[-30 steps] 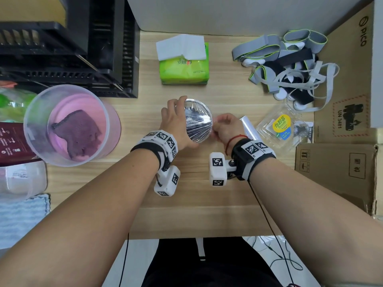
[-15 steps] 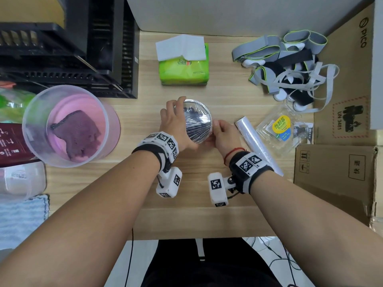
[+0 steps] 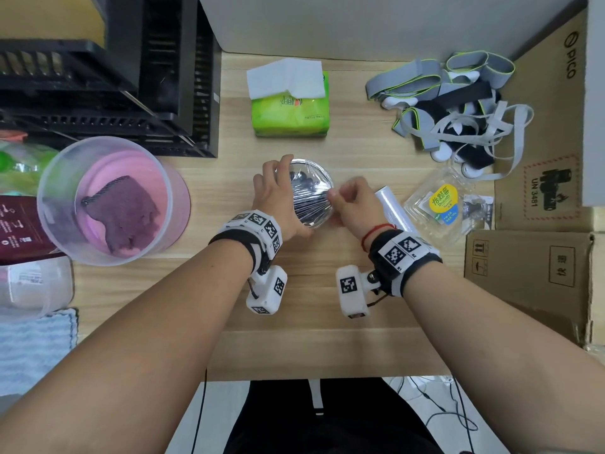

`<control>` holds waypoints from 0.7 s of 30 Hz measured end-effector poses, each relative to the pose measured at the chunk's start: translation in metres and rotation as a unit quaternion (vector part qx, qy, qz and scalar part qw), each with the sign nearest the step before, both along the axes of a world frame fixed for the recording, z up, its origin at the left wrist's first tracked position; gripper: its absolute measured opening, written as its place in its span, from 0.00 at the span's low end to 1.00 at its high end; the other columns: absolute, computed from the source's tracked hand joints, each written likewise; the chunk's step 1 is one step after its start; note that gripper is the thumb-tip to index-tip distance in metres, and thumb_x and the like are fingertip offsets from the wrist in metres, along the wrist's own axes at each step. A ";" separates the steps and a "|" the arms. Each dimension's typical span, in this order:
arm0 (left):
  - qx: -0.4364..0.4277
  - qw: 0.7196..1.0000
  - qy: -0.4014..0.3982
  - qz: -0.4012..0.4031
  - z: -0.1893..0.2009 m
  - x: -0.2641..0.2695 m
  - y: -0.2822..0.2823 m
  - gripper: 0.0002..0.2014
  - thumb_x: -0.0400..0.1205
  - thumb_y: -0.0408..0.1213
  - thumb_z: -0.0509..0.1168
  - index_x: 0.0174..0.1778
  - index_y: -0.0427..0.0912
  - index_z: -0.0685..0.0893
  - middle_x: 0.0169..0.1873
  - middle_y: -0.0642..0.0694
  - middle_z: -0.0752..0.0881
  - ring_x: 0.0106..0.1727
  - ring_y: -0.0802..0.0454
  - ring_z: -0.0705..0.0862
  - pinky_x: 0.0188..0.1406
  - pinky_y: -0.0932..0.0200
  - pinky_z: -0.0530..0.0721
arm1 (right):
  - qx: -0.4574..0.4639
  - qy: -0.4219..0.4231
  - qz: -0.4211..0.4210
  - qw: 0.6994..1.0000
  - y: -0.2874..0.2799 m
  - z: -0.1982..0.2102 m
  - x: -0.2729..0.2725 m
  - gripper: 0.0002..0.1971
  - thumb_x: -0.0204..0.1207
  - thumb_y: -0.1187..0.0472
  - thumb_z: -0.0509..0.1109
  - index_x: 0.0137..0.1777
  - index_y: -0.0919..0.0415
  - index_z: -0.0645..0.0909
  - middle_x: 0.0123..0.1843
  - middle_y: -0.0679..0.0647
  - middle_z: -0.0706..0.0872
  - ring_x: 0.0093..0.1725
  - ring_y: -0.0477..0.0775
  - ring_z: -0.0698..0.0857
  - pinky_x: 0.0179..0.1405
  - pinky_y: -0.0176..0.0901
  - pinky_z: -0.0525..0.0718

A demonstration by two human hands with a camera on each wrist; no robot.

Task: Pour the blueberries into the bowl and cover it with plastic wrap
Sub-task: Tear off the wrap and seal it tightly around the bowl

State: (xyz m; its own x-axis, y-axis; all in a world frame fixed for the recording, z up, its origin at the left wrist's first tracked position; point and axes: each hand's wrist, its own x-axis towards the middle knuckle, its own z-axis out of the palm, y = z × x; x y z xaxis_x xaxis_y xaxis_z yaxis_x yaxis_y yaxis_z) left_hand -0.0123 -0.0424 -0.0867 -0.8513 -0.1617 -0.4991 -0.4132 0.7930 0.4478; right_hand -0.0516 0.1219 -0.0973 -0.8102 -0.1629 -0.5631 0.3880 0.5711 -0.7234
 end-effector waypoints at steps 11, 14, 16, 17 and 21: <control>0.002 1.000 0.006 -0.009 -0.003 0.001 0.000 0.71 0.50 0.50 0.87 0.85 0.46 0.50 0.73 0.41 0.62 0.69 0.40 0.66 0.70 0.52 0.69 | 0.043 -0.037 0.043 0.997 -0.008 -0.005 -0.008 0.21 0.76 0.37 0.56 0.40 0.53 0.77 0.38 0.56 0.89 0.42 0.62 0.90 0.50 0.65 0.89; 0.004 1.000 0.012 -0.005 -0.003 0.002 0.000 0.71 0.50 0.50 0.87 0.85 0.46 0.50 0.73 0.41 0.62 0.69 0.40 0.66 0.69 0.53 0.68 | 0.053 -0.043 0.073 0.995 -0.007 -0.008 -0.009 0.25 0.77 0.35 0.51 0.40 0.53 0.79 0.42 0.56 0.89 0.46 0.62 0.89 0.54 0.65 0.88; 0.006 1.000 0.014 -0.002 -0.003 0.003 0.001 0.71 0.50 0.50 0.87 0.85 0.45 0.50 0.73 0.41 0.62 0.69 0.40 0.66 0.71 0.52 0.68 | 0.059 -0.037 0.075 0.995 -0.008 -0.006 -0.010 0.18 0.83 0.41 0.53 0.40 0.50 0.74 0.41 0.55 0.87 0.46 0.62 0.88 0.55 0.63 0.87; 0.005 1.000 0.013 -0.001 -0.002 0.003 0.001 0.71 0.50 0.50 0.87 0.85 0.46 0.50 0.73 0.41 0.62 0.70 0.40 0.66 0.72 0.51 0.69 | 0.056 -0.033 0.060 0.996 -0.010 -0.002 -0.010 0.14 0.84 0.42 0.55 0.44 0.49 0.74 0.44 0.55 0.87 0.46 0.61 0.88 0.55 0.62 0.87; -0.004 1.000 -0.001 -0.002 -0.002 0.001 0.002 0.73 0.48 0.51 0.88 0.85 0.46 0.49 0.74 0.40 0.61 0.71 0.39 0.65 0.75 0.48 0.69 | 0.093 -0.046 0.055 0.993 -0.015 0.000 -0.013 0.22 0.87 0.44 0.53 0.54 0.61 0.83 0.51 0.60 0.90 0.50 0.60 0.87 0.59 0.52 0.84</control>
State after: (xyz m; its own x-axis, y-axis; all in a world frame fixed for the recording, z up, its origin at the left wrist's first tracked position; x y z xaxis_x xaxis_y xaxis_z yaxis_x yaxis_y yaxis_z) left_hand -0.0113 -0.0406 -0.0883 -0.8510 -0.1618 -0.4996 -0.4103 0.7985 0.4405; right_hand -0.0642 0.1067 -0.0973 -0.7375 -0.1343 -0.6619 0.3750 0.7336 -0.5667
